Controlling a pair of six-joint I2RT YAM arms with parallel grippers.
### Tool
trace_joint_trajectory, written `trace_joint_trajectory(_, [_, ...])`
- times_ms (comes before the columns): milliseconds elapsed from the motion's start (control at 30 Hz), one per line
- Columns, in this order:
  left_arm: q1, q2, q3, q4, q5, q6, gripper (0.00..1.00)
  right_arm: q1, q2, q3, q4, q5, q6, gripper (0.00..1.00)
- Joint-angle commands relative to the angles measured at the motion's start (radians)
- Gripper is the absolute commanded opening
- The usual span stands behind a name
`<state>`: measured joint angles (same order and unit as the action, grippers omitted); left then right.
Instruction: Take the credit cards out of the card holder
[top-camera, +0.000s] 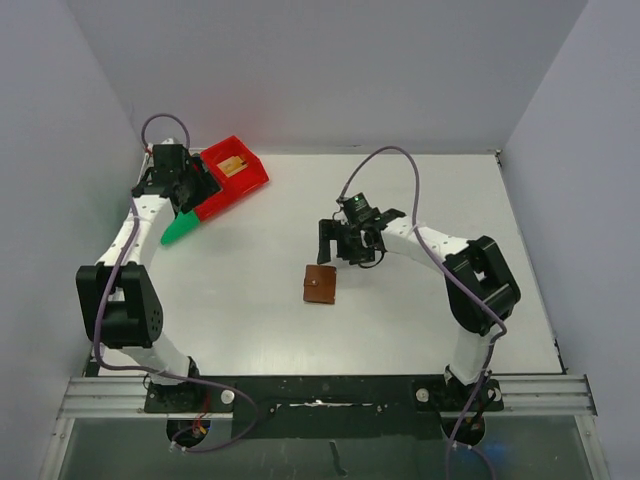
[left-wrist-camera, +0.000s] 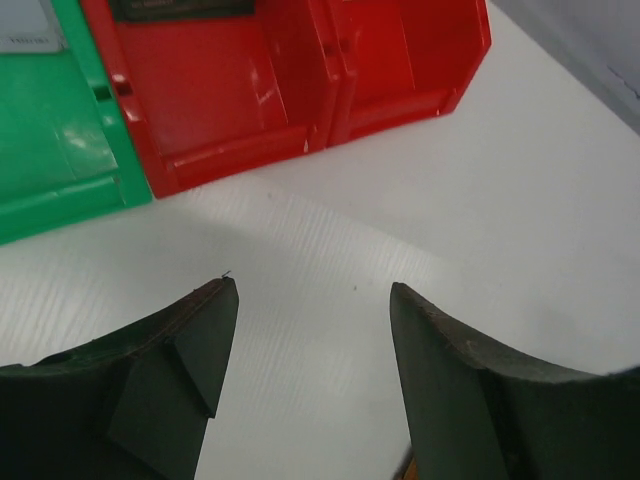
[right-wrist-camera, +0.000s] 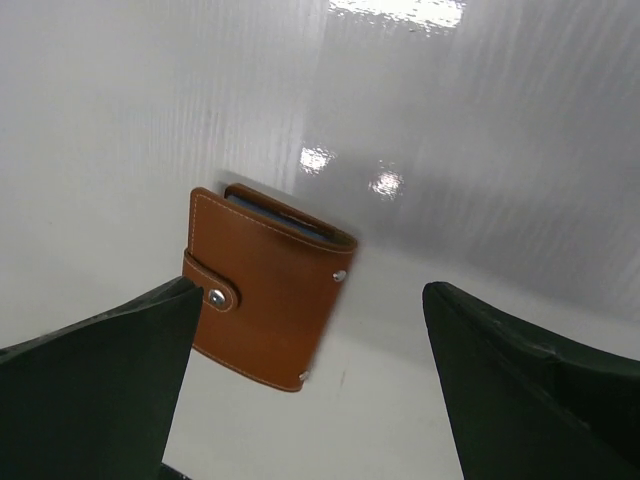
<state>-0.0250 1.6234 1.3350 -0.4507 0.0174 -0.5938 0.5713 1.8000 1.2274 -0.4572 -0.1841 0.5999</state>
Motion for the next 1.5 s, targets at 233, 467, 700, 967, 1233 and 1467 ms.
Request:
trace_joint_trajectory(233, [0.051, 0.342, 0.385, -0.077, -0.069, 0.018, 0.61, 0.141, 0.1, 0.085, -0.076, 0.177, -0.011, 0.98])
trace_joint_trajectory(467, [0.046, 0.528, 0.629, -0.125, -0.069, -0.004, 0.66, 0.179, 0.118, 0.055, -0.098, 0.234, -0.014, 0.98])
trace_joint_trajectory(700, [0.022, 0.694, 0.864, -0.221, -0.086, 0.014, 0.68, 0.196, 0.097, -0.018, -0.069, 0.222, 0.001, 0.98])
trace_joint_trajectory(967, [-0.012, 0.758, 0.932, -0.292, -0.132, 0.024, 0.61, 0.201, 0.084, -0.034, -0.078, 0.249, 0.0, 0.97])
trace_joint_trajectory(1233, [-0.027, 0.718, 0.855, -0.277, -0.162, 0.047, 0.49, 0.201, 0.046, -0.053, -0.087, 0.278, -0.006, 0.97])
trace_joint_trajectory(1467, [-0.034, 0.716, 0.83, -0.297, -0.17, 0.074, 0.33, 0.195, 0.012, -0.084, -0.083, 0.31, 0.0, 0.96])
